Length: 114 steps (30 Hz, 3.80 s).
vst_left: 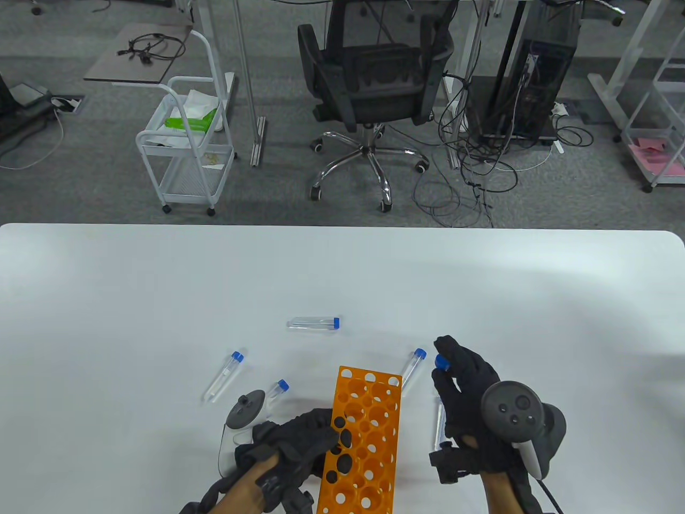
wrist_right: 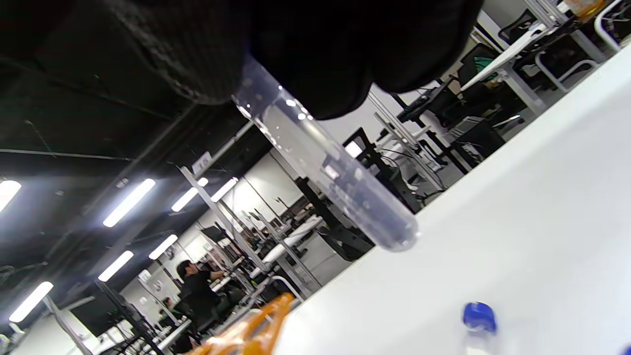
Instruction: Insert test tubes into test tube rack (6 test tubes)
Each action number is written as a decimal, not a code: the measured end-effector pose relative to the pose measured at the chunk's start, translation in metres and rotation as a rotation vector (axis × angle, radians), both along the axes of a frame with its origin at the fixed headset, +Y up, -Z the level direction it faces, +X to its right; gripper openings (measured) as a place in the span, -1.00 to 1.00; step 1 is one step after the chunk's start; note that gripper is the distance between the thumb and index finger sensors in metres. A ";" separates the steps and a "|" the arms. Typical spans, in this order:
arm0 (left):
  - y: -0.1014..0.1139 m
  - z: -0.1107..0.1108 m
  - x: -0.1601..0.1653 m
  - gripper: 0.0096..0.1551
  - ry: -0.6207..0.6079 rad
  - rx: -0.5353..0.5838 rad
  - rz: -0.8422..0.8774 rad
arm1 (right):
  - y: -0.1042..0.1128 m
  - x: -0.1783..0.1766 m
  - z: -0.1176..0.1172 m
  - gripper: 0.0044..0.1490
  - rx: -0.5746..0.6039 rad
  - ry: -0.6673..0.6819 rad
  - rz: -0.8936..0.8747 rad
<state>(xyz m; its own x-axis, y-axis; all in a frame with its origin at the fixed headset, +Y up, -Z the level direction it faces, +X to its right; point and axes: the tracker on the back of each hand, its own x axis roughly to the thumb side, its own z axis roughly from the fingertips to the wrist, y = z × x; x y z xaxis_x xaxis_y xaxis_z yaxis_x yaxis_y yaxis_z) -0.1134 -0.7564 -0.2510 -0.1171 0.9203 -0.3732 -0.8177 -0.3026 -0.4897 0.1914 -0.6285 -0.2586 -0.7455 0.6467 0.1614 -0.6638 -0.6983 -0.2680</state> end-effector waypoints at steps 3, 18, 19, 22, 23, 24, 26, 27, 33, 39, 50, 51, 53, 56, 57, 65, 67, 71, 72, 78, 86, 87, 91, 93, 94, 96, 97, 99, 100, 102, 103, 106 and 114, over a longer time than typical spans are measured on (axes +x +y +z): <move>-0.001 0.000 0.001 -0.42 -0.009 -0.003 -0.002 | 0.004 -0.004 0.005 -0.29 0.031 0.023 -0.024; -0.001 0.001 0.006 -0.42 -0.035 0.004 -0.004 | -0.002 -0.022 0.006 -0.30 0.010 0.092 -0.044; -0.001 0.001 0.006 -0.42 -0.035 0.004 -0.004 | -0.003 -0.022 0.006 -0.30 0.007 0.091 -0.041; -0.001 0.001 0.006 -0.42 -0.034 0.004 -0.006 | -0.006 -0.023 0.004 -0.30 0.001 0.086 -0.033; -0.001 0.002 0.007 -0.42 -0.034 0.003 -0.006 | -0.007 -0.023 0.003 -0.30 -0.003 0.086 -0.031; -0.001 0.002 0.007 -0.42 -0.033 0.002 -0.006 | -0.008 -0.024 0.003 -0.30 -0.007 0.087 -0.027; -0.001 0.002 0.007 -0.42 -0.038 0.003 -0.003 | -0.010 -0.025 0.002 -0.30 -0.018 0.090 -0.014; -0.001 0.002 0.007 -0.42 -0.038 0.003 -0.002 | -0.011 -0.026 0.002 -0.30 -0.019 0.090 -0.003; 0.000 0.002 0.007 -0.42 -0.034 0.002 0.002 | -0.019 -0.034 -0.002 -0.29 -0.042 0.092 0.082; 0.000 0.002 0.007 -0.43 -0.029 0.004 0.002 | -0.025 -0.037 -0.006 -0.28 -0.074 0.101 0.110; 0.000 0.002 0.005 -0.43 -0.016 0.002 -0.005 | -0.027 -0.039 -0.007 -0.26 -0.096 0.104 0.124; 0.000 0.002 0.005 -0.43 -0.014 0.001 -0.005 | -0.027 -0.039 -0.007 -0.26 -0.101 0.106 0.125; 0.001 0.002 0.005 -0.43 -0.012 0.003 -0.006 | -0.027 -0.039 -0.007 -0.25 -0.111 0.114 0.126; 0.001 0.002 0.003 -0.43 -0.005 0.003 -0.008 | -0.026 -0.038 -0.007 -0.18 -0.129 0.130 0.121; 0.001 0.001 0.003 -0.43 -0.001 0.003 -0.008 | -0.026 -0.036 -0.008 -0.16 -0.130 0.133 0.109; 0.003 0.001 -0.001 -0.43 0.016 0.002 0.000 | -0.029 -0.008 -0.017 -0.08 -0.141 0.018 0.053; 0.003 0.001 -0.002 -0.43 0.022 0.001 0.001 | -0.037 0.003 -0.024 -0.08 -0.208 -0.080 0.081; 0.003 0.001 -0.003 -0.43 0.025 0.005 0.007 | -0.054 0.014 -0.036 -0.16 -0.309 -0.180 0.156; 0.003 0.001 -0.003 -0.43 0.023 0.005 0.009 | -0.057 0.015 -0.038 -0.18 -0.330 -0.191 0.173; 0.004 0.001 -0.003 -0.43 0.024 0.006 0.017 | -0.083 0.020 -0.052 -0.22 -0.514 -0.267 0.296; 0.004 -0.001 -0.005 -0.44 0.029 0.007 0.049 | -0.104 0.013 -0.063 -0.20 -0.623 -0.317 0.510; 0.004 -0.001 -0.005 -0.44 0.032 0.009 0.048 | -0.107 0.012 -0.063 -0.20 -0.630 -0.326 0.530; 0.004 -0.001 -0.004 -0.44 0.028 0.006 0.055 | -0.117 0.010 -0.066 -0.14 -0.660 -0.328 0.579; 0.004 -0.001 -0.004 -0.44 0.024 0.006 0.055 | -0.121 0.009 -0.066 -0.15 -0.670 -0.337 0.585; 0.004 0.000 -0.004 -0.44 0.024 0.008 0.053 | -0.123 0.008 -0.067 -0.17 -0.668 -0.336 0.606; 0.004 0.000 -0.004 -0.44 0.023 0.009 0.053 | -0.123 0.008 -0.067 -0.24 -0.650 -0.349 0.611; 0.004 0.000 -0.004 -0.44 0.024 0.009 0.056 | -0.123 0.008 -0.067 -0.27 -0.650 -0.350 0.608; 0.004 -0.001 -0.004 -0.44 0.028 0.008 0.058 | -0.123 0.009 -0.067 -0.31 -0.647 -0.349 0.599; 0.004 -0.001 -0.004 -0.44 0.028 0.009 0.057 | -0.122 0.010 -0.067 -0.32 -0.646 -0.343 0.581; 0.004 0.000 -0.004 -0.44 0.027 0.009 0.055 | -0.120 0.012 -0.067 -0.33 -0.647 -0.328 0.552; 0.004 0.000 -0.004 -0.44 0.026 0.008 0.055 | -0.118 0.013 -0.067 -0.33 -0.643 -0.324 0.539; 0.004 0.000 -0.003 -0.44 0.022 0.008 0.053 | -0.112 0.015 -0.066 -0.31 -0.619 -0.316 0.490; 0.004 0.001 -0.003 -0.44 0.024 0.006 0.051 | -0.088 0.015 -0.059 -0.28 -0.536 -0.282 0.388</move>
<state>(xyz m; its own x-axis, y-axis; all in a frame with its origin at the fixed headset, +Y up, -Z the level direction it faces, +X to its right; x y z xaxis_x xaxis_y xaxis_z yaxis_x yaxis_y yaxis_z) -0.1159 -0.7527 -0.2504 -0.1732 0.9149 -0.3645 -0.8127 -0.3418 -0.4718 0.2063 -0.7160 -0.3176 -0.9040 0.2632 -0.3369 -0.2973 -0.9533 0.0530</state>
